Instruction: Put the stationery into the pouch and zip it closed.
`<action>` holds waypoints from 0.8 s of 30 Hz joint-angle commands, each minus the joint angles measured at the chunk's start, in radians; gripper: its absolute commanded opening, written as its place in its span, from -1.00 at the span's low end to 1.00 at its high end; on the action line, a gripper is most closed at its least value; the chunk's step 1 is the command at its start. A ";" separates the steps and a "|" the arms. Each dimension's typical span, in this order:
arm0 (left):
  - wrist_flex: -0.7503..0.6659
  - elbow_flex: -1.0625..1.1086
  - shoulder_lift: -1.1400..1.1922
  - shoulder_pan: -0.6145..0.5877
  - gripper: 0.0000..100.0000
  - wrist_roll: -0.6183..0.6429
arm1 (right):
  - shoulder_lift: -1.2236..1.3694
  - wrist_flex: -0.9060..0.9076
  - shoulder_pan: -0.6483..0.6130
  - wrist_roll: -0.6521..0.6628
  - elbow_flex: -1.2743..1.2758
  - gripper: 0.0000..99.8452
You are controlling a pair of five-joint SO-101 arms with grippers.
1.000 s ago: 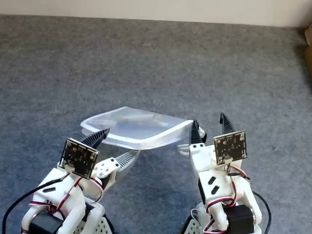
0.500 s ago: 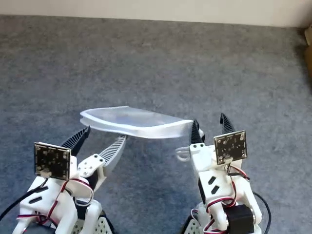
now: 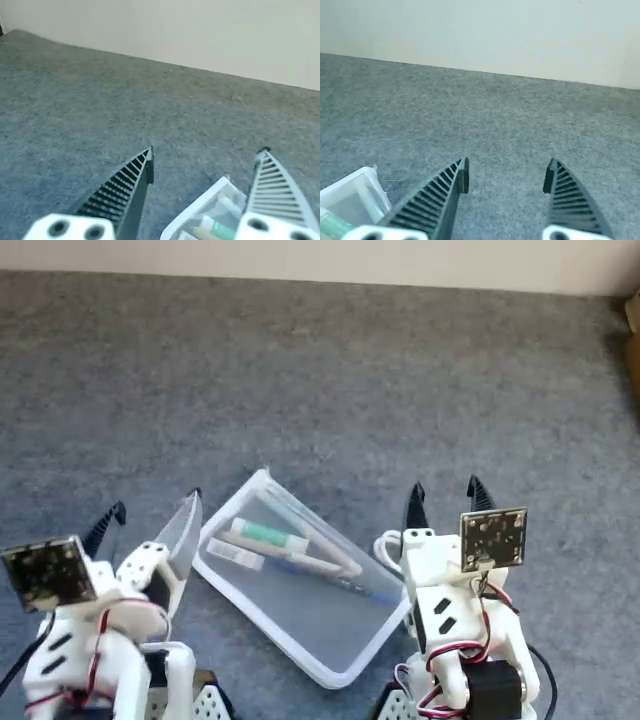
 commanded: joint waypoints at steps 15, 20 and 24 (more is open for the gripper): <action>-0.494 0.355 -0.008 -0.007 -0.94 0.006 | -0.018 -0.183 0.051 -0.011 0.113 -0.99; -0.695 0.496 -0.008 -0.010 -0.94 0.006 | -0.016 -0.182 -0.067 -0.011 0.163 -0.98; -0.804 0.639 -0.008 -0.012 -0.94 0.006 | -0.016 -0.183 -0.065 -0.011 0.266 -0.98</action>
